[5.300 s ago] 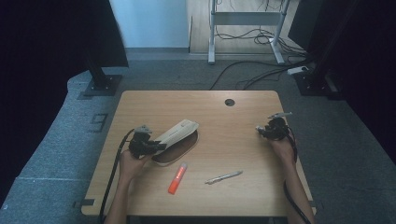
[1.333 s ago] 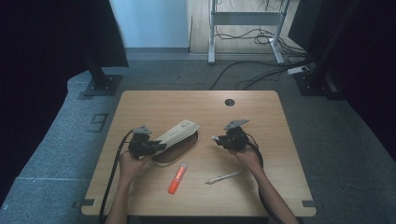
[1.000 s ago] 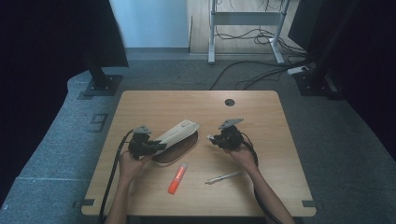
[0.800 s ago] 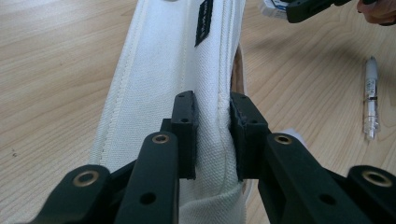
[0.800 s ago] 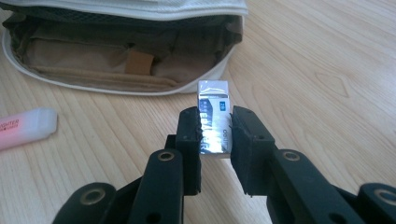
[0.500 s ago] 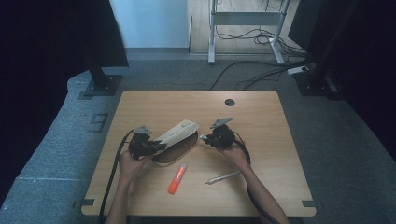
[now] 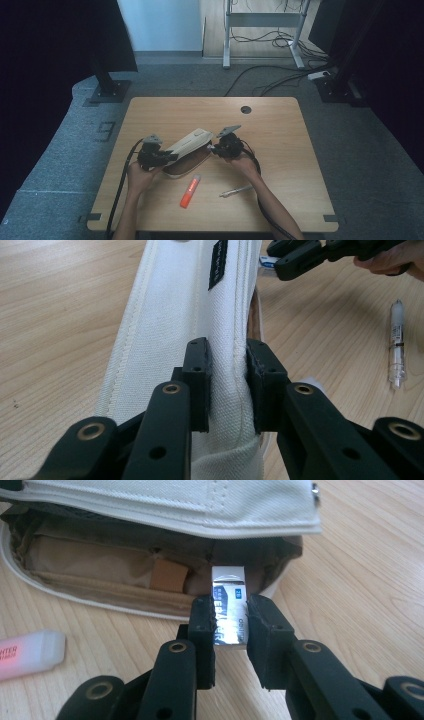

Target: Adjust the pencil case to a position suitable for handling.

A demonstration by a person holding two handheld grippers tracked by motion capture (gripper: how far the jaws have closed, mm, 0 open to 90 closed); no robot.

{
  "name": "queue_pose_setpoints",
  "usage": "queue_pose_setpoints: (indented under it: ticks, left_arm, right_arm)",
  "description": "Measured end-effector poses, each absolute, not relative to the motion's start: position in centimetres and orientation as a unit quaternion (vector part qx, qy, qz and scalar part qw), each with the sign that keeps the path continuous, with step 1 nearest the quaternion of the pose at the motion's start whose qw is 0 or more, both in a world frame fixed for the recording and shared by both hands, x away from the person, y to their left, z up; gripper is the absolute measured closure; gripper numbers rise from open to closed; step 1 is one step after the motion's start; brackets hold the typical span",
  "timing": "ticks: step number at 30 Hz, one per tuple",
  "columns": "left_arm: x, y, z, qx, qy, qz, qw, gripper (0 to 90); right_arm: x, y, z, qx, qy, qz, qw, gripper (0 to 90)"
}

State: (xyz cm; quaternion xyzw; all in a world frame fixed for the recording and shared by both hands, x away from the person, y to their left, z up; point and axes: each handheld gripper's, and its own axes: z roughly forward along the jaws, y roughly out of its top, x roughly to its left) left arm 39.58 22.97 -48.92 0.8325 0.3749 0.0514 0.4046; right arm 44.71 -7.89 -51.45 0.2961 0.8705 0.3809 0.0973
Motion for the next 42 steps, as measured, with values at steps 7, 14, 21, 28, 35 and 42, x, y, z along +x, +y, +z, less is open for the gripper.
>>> queue_pose_setpoints:
  ticks: [7, 14, 21, 28, 35, 42]
  left_arm:
    - [39.5, 23.0, -48.9, 0.832, 0.374, 0.050, 0.407, 73.4]
    - [39.5, 23.0, -48.9, 0.831, 0.374, 0.048, 0.410, 73.4]
    - [39.5, 22.9, -48.9, 0.831, 0.373, 0.047, 0.411, 73.4]
    - [39.5, 22.8, -48.9, 0.832, 0.371, 0.045, 0.411, 73.5]
    - [39.5, 22.7, -48.9, 0.833, 0.367, 0.043, 0.411, 73.5]
    - [39.5, 22.6, -48.8, 0.834, 0.365, 0.042, 0.412, 73.4]
  right_arm:
    - [45.2, -6.6, -51.8, 0.294, 0.874, 0.374, 0.097, 71.8]
    - [45.7, -5.6, -52.2, 0.295, 0.875, 0.372, 0.097, 71.8]
    - [46.3, -4.8, -52.6, 0.299, 0.875, 0.368, 0.099, 71.7]
    - [46.7, -4.0, -53.0, 0.301, 0.875, 0.366, 0.100, 71.7]
    - [47.0, -3.3, -53.1, 0.299, 0.875, 0.367, 0.104, 71.6]
    - [47.2, -3.0, -53.4, 0.306, 0.870, 0.373, 0.105, 71.4]
